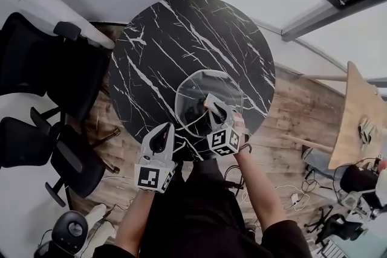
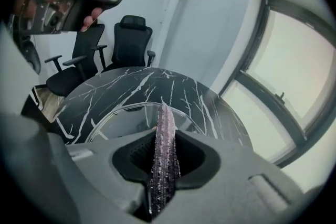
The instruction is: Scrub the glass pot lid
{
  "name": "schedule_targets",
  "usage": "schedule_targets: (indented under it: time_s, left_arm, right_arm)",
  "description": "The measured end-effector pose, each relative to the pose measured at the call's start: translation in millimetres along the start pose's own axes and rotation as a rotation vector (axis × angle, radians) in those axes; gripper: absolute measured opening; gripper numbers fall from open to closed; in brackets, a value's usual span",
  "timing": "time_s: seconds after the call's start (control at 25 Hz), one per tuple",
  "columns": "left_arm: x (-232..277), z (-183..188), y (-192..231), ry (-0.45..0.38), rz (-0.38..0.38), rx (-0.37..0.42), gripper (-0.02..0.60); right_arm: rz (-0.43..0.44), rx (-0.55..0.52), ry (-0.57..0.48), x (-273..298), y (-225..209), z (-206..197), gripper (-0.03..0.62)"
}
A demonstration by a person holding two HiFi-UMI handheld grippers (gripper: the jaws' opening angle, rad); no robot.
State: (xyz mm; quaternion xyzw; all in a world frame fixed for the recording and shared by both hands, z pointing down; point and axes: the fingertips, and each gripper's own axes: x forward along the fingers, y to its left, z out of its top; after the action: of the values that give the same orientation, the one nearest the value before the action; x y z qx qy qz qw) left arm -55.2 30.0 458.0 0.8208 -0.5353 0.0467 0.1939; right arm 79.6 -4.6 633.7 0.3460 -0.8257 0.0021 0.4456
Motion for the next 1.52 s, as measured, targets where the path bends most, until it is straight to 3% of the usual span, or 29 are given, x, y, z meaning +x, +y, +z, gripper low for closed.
schedule_targets:
  time_s: [0.24, 0.48, 0.72, 0.96, 1.08, 1.2, 1.36, 1.52]
  left_arm:
    - [-5.9, -0.1, 5.7, 0.0, 0.006, -0.003, 0.003]
    - [-11.6, -1.6, 11.9, -0.007, 0.008, -0.011, 0.003]
    - [-15.2, -8.4, 15.0, -0.007, -0.001, -0.016, 0.003]
    - [-17.3, -3.9, 18.6, -0.003, -0.013, -0.007, 0.003]
    - [-17.8, -9.5, 20.3, -0.002, -0.024, -0.008, 0.003]
    - [-18.6, -12.2, 17.4, 0.001, -0.04, -0.003, 0.003]
    - [-16.4, -4.4, 15.1, 0.004, -0.06, -0.02, 0.003]
    - [-16.7, 0.9, 11.8, -0.007, -0.068, 0.003, 0.003]
  right_arm:
    - [-0.019, -0.142, 0.004, 3.2, 14.0, 8.7, 0.077]
    - [0.002, -0.162, 0.003, 2.2, 27.3, 8.3, 0.078]
    - [-0.051, -0.353, 0.002, -3.9, 44.1, 3.1, 0.078]
    - [-0.011, -0.314, -0.003, -12.0, 61.1, 3.4, 0.078]
    - [0.131, -0.235, -0.004, -17.2, 82.2, 3.4, 0.078]
    - [0.308, -0.071, -0.014, -27.0, 107.5, 1.1, 0.077]
    - [0.341, 0.172, -0.022, -39.2, 101.7, 5.1, 0.077]
    - [0.315, 0.384, -0.057, -49.8, 84.3, 17.7, 0.077]
